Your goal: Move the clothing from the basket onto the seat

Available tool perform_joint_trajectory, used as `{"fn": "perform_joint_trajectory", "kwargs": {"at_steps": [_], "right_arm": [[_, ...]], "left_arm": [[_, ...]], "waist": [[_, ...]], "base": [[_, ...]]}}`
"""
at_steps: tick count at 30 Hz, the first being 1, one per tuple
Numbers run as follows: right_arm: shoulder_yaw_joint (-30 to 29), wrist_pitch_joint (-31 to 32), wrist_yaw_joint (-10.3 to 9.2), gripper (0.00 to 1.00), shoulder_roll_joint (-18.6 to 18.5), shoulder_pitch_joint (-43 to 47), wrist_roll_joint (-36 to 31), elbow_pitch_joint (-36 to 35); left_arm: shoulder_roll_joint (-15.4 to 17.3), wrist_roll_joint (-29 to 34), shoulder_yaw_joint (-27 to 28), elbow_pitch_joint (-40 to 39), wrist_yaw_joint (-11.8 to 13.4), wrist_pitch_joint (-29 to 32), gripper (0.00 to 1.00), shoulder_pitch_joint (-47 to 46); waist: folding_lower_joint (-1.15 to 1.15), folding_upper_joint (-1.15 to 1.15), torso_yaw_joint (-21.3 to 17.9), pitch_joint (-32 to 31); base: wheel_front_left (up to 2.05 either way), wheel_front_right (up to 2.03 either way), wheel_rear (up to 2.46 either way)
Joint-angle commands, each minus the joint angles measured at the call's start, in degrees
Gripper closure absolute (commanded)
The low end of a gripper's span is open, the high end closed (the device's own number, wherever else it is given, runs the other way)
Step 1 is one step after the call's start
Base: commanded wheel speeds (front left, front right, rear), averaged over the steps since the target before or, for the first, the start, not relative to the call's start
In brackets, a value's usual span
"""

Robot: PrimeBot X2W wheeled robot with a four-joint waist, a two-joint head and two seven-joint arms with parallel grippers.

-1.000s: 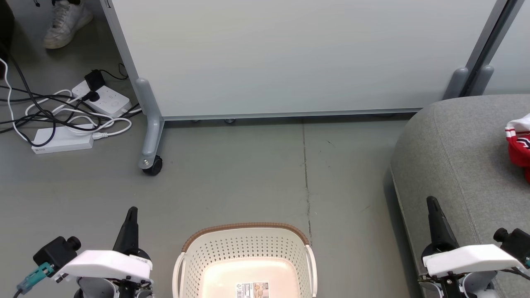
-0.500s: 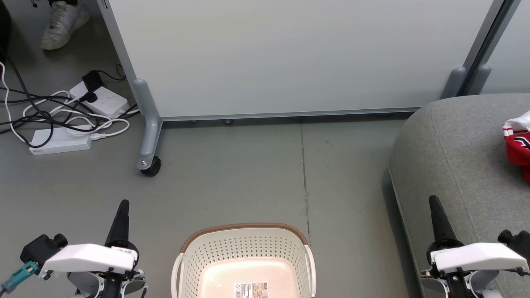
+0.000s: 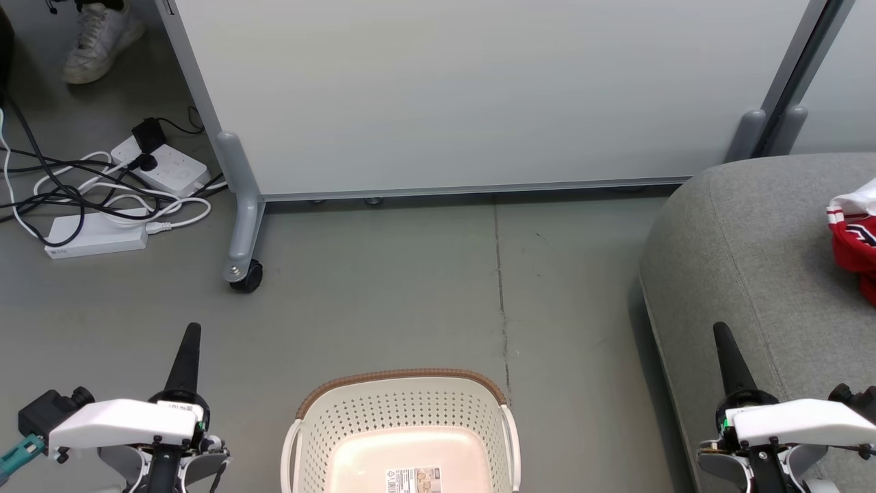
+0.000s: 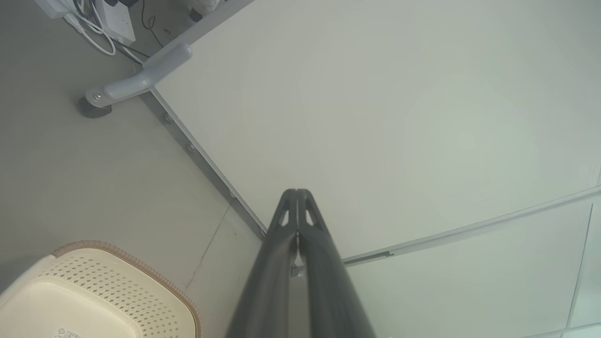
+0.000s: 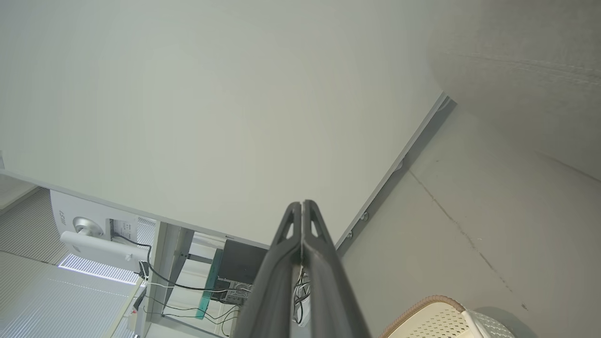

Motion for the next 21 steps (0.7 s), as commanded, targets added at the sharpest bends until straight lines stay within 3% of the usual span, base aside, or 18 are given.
{"fn": "perform_joint_trajectory", "kwargs": {"at_steps": [1,21], "right_arm": [[-0.2,0.4,0.02,1.00,-0.1,-1.4,1.4,-0.7],[-1.1,2.0,0.03,1.00,0.0,-1.6,10.7,-0.7]], "left_arm": [[0.5,-1.5,0.7,-0.4,-0.5,0.4,1.00,-1.8],[0.5,-10.9,3.8,0.1,-1.7,4.0,1.00,-2.8]], "waist": [[0.00,0.00,0.0,0.0],[0.00,0.00,-0.5,0.0]], "base": [[0.00,0.00,0.00],[0.00,0.00,0.00]]}}
